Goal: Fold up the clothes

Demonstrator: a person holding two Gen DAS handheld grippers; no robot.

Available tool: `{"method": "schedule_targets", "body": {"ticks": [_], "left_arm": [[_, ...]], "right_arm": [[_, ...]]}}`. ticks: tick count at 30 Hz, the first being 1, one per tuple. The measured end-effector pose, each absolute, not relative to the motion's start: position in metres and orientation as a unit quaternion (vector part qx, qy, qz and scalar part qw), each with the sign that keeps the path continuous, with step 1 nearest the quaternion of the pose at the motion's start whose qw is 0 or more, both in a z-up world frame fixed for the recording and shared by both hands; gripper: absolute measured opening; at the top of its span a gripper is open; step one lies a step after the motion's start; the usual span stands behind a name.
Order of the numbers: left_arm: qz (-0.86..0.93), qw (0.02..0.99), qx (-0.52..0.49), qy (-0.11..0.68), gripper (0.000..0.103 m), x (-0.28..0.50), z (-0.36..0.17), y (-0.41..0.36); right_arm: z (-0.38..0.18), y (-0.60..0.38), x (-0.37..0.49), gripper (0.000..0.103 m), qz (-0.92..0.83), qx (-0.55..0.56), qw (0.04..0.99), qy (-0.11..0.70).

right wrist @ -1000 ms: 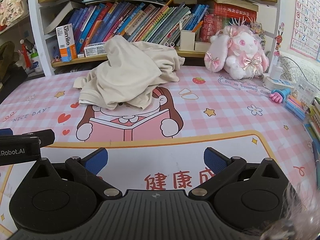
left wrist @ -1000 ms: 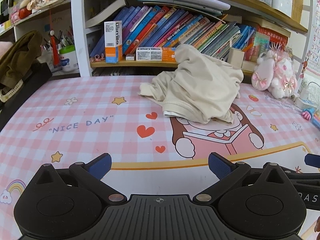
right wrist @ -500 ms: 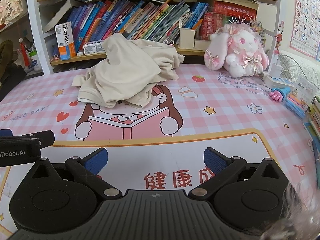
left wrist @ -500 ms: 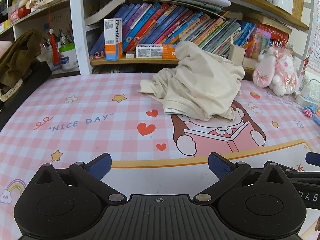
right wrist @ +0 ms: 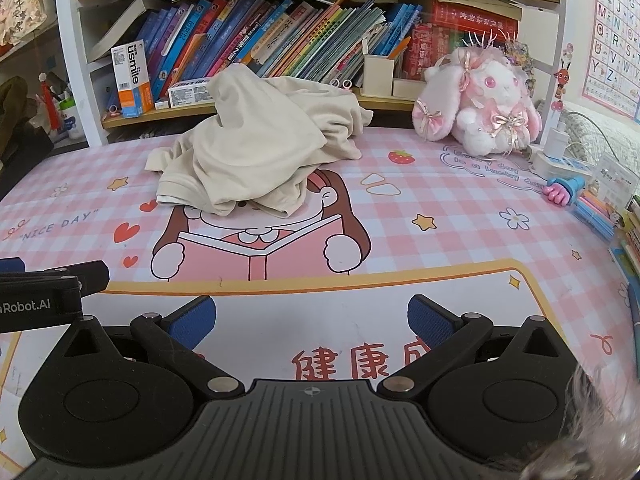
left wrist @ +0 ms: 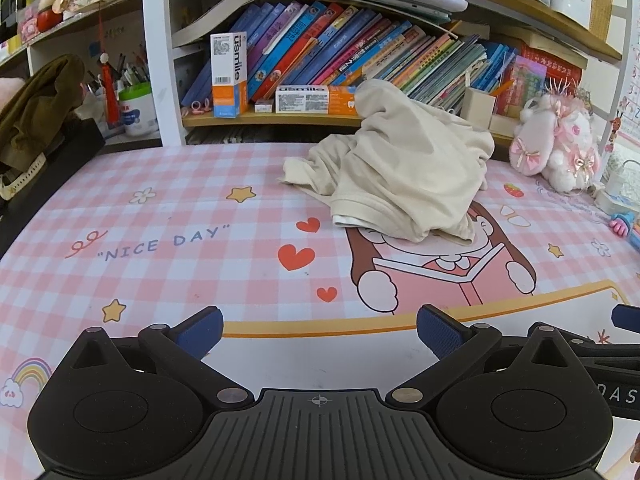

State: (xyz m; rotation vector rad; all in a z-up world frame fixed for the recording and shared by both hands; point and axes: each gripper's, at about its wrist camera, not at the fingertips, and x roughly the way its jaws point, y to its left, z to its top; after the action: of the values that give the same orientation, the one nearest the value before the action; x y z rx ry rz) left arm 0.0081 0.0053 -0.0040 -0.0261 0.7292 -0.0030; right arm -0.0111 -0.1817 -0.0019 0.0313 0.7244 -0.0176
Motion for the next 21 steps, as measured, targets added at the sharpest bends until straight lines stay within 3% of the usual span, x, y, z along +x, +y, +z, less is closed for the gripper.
{"method": "schedule_targets", "body": {"ticks": [21], "left_arm": [[-0.008, 0.932, -0.006, 0.362, 0.103, 0.0148, -0.0092, 0.0043]], "right_arm": [[-0.0078, -0.1780, -0.0078, 0.103, 0.007, 0.017, 0.930, 0.367]]}}
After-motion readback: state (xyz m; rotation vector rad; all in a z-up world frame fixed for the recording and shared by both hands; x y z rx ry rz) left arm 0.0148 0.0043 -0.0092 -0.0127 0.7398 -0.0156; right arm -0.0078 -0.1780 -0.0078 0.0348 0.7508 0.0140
